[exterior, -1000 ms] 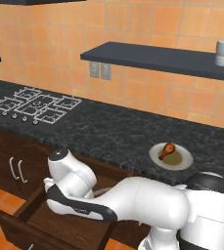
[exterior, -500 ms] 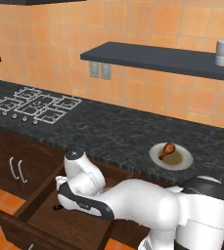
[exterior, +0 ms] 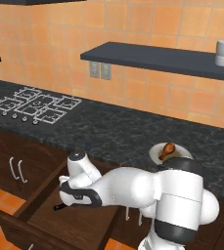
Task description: Pick up the knife from the drawer and place it on the cutting board. Then place the meat from the plate to the cutting board.
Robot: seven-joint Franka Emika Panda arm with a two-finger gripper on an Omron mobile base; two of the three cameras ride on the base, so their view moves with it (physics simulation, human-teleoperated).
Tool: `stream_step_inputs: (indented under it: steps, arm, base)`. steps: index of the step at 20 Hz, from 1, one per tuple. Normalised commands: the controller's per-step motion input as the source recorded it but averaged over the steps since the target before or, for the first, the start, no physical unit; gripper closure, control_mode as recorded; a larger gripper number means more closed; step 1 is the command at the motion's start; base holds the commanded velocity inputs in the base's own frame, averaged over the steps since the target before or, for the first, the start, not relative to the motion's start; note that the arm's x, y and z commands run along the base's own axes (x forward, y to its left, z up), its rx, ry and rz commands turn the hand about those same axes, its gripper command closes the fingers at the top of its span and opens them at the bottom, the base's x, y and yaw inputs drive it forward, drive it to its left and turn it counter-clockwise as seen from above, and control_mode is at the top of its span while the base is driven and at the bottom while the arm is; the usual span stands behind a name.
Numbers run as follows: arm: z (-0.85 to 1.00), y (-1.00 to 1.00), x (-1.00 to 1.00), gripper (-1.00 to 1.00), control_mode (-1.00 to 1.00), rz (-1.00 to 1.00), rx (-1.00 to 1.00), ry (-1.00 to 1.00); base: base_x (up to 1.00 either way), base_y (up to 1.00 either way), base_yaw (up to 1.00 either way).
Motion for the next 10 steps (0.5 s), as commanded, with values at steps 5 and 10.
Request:
stream_step_inputs:
  steps: [5,10]
  arm:
    - [-0.34,0.14,0.22,-1.00,-1.00,0.00,-0.08,0.03]
    - [-0.20,0.17,0.24,-1.00,-1.00,0.00,-0.06,0.05]
  base:
    - [0.00,0.00,0.00]
    - [0.00,0.00,0.00]
